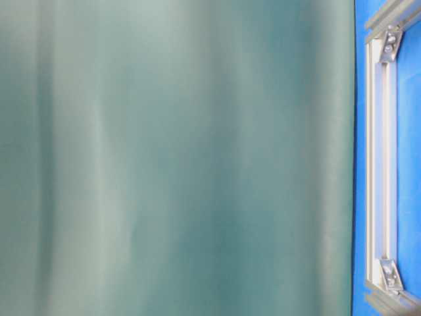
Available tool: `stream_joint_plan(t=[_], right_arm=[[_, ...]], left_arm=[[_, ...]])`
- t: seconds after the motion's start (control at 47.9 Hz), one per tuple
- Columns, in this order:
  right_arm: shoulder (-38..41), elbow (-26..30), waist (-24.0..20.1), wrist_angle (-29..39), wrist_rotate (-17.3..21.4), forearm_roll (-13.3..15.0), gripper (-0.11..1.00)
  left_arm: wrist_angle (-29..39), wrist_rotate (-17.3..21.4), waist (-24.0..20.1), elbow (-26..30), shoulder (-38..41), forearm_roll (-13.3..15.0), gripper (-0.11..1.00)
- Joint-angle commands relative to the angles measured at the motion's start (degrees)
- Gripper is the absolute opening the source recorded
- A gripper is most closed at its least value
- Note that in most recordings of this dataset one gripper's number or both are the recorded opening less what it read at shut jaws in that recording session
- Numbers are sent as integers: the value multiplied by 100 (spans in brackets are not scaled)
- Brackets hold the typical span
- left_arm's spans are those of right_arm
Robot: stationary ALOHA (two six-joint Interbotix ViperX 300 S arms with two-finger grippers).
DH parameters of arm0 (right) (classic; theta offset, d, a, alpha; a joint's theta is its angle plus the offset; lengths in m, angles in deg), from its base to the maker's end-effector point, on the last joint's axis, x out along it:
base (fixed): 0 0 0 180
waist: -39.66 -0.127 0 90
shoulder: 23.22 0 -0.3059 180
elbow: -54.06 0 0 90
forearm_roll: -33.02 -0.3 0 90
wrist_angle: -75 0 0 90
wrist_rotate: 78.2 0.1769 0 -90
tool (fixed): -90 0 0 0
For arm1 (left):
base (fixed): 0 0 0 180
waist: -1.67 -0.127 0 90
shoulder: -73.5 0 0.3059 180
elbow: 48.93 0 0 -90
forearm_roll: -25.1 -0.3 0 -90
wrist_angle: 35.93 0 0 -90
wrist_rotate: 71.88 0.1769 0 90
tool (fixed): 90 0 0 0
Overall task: Insert the wire through the string loop located on the right side.
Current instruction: 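Pull the cable leftward through the loop with the left gripper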
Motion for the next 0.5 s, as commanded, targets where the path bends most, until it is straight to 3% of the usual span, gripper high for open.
stream_joint_plan(t=[0.0, 0.251, 0.48], right_arm=[[-35, 114, 9, 0, -9, 18, 94], [-35, 202, 9, 105, -9, 18, 94], [-35, 237, 9, 105, 0, 18, 94]], left_arm=[[-53, -9, 70, -369, -519, -9, 8], [44, -9, 281, -1178, -1433, -9, 8], [431, 0, 281, -1178, -1424, -18, 8]])
